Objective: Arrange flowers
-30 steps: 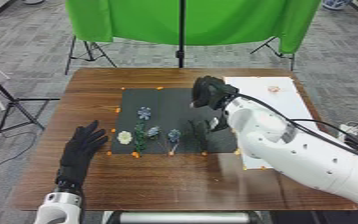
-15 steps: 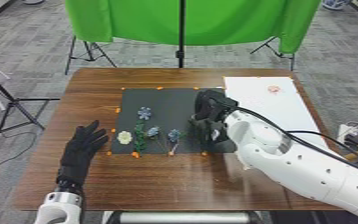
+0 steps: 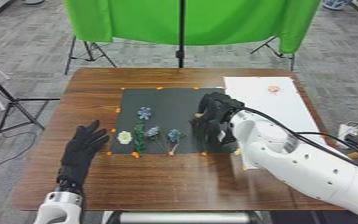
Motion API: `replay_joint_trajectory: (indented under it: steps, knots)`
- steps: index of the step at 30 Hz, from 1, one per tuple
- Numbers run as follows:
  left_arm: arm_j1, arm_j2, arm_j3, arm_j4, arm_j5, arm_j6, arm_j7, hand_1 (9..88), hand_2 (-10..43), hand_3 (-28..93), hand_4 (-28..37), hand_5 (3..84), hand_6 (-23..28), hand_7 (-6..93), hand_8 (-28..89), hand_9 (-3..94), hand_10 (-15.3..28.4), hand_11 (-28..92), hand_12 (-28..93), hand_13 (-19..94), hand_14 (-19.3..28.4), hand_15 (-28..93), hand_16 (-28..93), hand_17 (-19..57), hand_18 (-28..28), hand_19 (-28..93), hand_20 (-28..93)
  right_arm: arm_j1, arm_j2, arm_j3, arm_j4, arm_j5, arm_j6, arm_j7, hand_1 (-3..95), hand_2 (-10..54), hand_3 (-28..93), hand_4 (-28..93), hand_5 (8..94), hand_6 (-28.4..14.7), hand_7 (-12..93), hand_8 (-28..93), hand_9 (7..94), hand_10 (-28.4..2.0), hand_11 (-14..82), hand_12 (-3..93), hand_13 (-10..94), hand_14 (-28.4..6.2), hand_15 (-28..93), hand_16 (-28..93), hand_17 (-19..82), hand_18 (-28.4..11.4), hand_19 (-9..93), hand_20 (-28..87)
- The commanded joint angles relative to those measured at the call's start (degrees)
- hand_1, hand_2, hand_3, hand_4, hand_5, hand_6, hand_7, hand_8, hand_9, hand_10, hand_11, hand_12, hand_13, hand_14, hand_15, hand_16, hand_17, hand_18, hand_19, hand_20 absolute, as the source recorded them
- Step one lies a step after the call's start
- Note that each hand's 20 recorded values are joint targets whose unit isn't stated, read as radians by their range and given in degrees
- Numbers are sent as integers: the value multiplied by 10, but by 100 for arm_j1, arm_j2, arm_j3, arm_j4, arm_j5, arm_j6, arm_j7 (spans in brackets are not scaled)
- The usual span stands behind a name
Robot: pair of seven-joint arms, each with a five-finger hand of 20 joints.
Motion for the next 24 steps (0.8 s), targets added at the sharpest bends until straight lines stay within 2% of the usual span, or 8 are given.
replay_joint_trajectory:
  steps: [1, 8, 11, 14, 19, 24]
  knots:
    - [67, -20, 9, 44, 23, -42, -35, 198, 120, 562, -283, 356, 75, 28, -36, 368, 148, 146, 117, 266, 198, 233, -11, -6, 149, 133, 162, 80, 142, 97, -161, 137, -45, -65, 483, -95, 658, -213, 669, 39, 191, -22, 755, -130, 191, 212, 887, -21, 646, 330, 646, -119, 932, 636]
    - [50, -34, 11, 45, 37, -74, -52, 200, 120, 559, -283, 358, 76, 29, -37, 368, 148, 146, 116, 266, 198, 232, -10, -6, 149, 132, 161, 110, 92, 47, -142, 144, 276, -78, 513, -95, 573, -187, 738, 31, 181, 15, 751, -135, 183, 206, 886, -26, 642, 331, 643, -122, 932, 633]
    - [57, -34, 11, 39, 36, -66, -52, 198, 120, 561, -283, 359, 76, 30, -37, 368, 149, 146, 116, 266, 198, 232, -10, -6, 148, 132, 161, 84, 91, 19, -137, 101, 467, -86, 533, -95, 574, -184, 764, 34, 195, 22, 754, -132, 180, 203, 886, -26, 642, 330, 642, -123, 932, 632]
    - [63, -39, 6, 38, 32, -52, -64, 198, 120, 560, -283, 360, 76, 30, -36, 368, 149, 145, 116, 266, 198, 233, -10, -6, 149, 132, 161, 80, 80, 33, -126, 123, 435, -106, 543, -95, 579, -187, 776, 35, 198, 27, 760, -126, 175, 214, 887, -25, 641, 328, 641, -123, 932, 631]
    - [55, -44, 9, 42, 42, -60, -56, 198, 120, 561, -283, 361, 76, 31, -36, 368, 148, 145, 117, 266, 198, 232, -10, -6, 149, 132, 162, 72, 89, 50, -140, 173, 318, -114, 518, -95, 576, -178, 725, 23, 184, 28, 751, -131, 174, 206, 888, -25, 636, 331, 640, -125, 932, 631]
    - [59, -49, 2, 41, 45, -69, -60, 197, 119, 562, -283, 361, 77, 30, -36, 368, 149, 145, 117, 266, 198, 232, -10, -6, 149, 132, 161, 56, 80, 71, -128, 203, 245, -127, 470, -95, 637, -193, 683, 19, 177, 5, 743, -134, 175, 203, 886, -25, 632, 333, 639, -126, 932, 629]
